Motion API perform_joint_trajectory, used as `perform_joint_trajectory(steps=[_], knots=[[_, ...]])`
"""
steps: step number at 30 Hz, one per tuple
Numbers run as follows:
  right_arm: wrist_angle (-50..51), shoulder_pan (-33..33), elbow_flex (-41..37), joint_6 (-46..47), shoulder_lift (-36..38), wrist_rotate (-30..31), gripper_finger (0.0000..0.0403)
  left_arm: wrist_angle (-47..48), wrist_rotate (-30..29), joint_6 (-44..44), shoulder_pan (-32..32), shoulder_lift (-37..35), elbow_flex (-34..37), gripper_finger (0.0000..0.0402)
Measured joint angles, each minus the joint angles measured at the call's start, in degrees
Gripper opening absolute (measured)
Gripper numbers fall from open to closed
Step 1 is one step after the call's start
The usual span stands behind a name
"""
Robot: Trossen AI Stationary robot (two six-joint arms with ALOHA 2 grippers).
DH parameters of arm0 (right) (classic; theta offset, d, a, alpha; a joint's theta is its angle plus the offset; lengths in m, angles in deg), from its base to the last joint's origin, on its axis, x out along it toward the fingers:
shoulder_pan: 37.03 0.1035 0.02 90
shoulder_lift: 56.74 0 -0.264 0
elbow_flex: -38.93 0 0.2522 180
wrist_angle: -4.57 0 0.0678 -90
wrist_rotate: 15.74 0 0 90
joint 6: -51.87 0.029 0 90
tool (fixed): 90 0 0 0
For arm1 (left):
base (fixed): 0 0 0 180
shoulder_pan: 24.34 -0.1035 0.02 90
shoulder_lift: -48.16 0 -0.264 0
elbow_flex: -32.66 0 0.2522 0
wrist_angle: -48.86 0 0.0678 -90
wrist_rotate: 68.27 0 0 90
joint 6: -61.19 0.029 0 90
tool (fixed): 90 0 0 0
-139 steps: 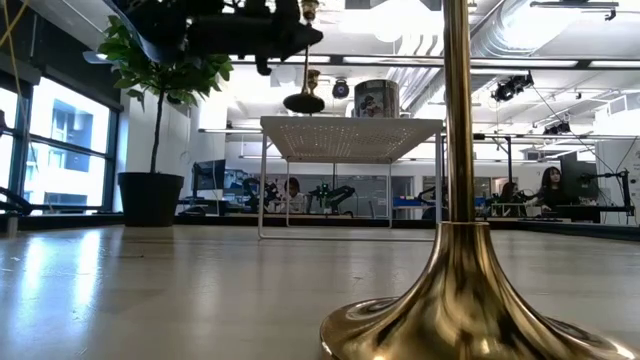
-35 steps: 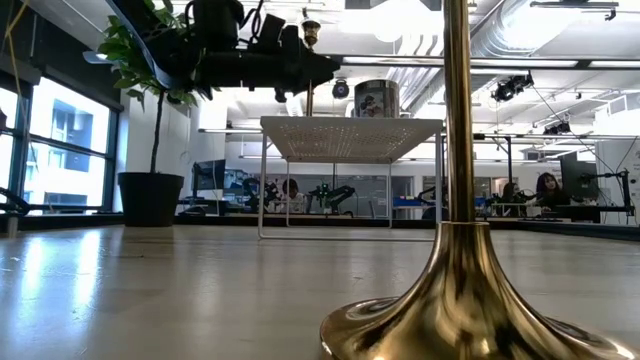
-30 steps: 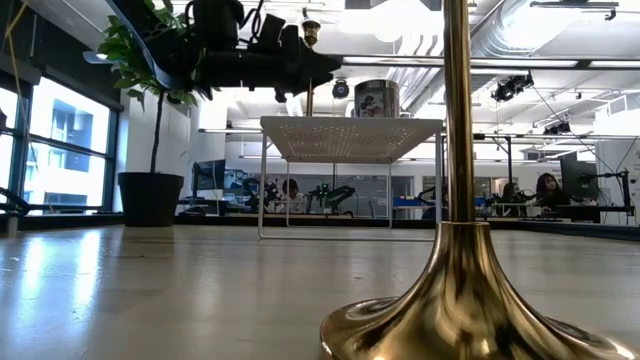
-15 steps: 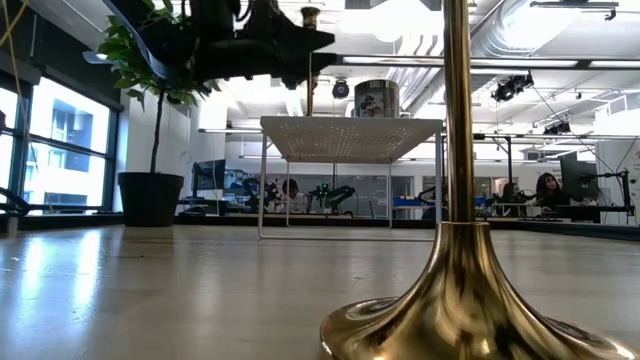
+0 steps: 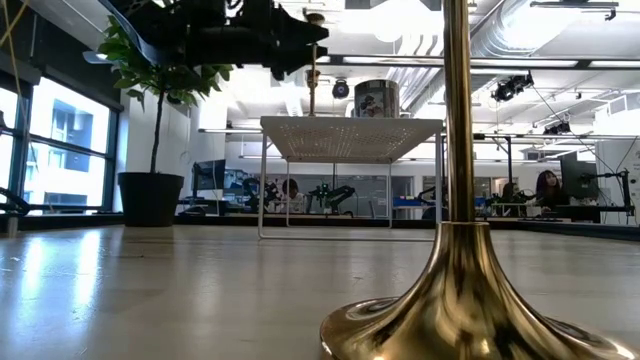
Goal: Pick & Place candle stick holders
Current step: Put the top gold candle holder on the shelf, then put the orange scented candle on the shelf
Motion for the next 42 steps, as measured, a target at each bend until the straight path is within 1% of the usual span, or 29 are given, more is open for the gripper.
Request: perform_joint_trajectory(steps=[5,10,16,19,23,29,31,38,42], knots=[[0.0,0.0,0.0,0.03,0.0,-0.02,0.0001,-0.05,-3.29,1.97,0.02,0.0,0.0,0.0283],[-0.02,0.0,0.0,0.03,0.0,-0.03,0.0001,0.02,-4.35,2.08,0.0,0.0,0.0,0.0283],[-0.01,0.0,0.0,0.03,0.0,-1.2,0.0002,0.34,-7.58,1.99,0.02,-0.08,0.0,0.0283],[-0.02,0.0,0.0,0.03,0.0,-1.7,0.0001,1.98,-9.03,1.93,0.04,-1.22,0.01,0.0283],[-0.02,0.0,0.0,0.03,0.0,-2.71,0.0001,8.2,-13.57,1.5,0.15,-4.09,0.02,0.0283],[0.0,0.0,0.0,-0.05,0.0,-2.72,0.0002,15.73,-14.4,2.21,1.54,-7.91,0.01,0.0283],[0.0,-0.01,0.0,-0.11,0.0,-2.71,0.0001,18.83,-15.57,3.24,2.52,-9.17,0.0,0.0283],[0.0,-0.02,0.0,-0.13,0.0,-2.73,0.0001,28.56,-25.33,5.54,6.39,-14.02,0.02,0.0283],[-0.02,-0.02,0.0,0.14,0.0,-2.73,0.0002,35.59,-27.87,5.72,8.85,-16.73,0.02,0.0283]])
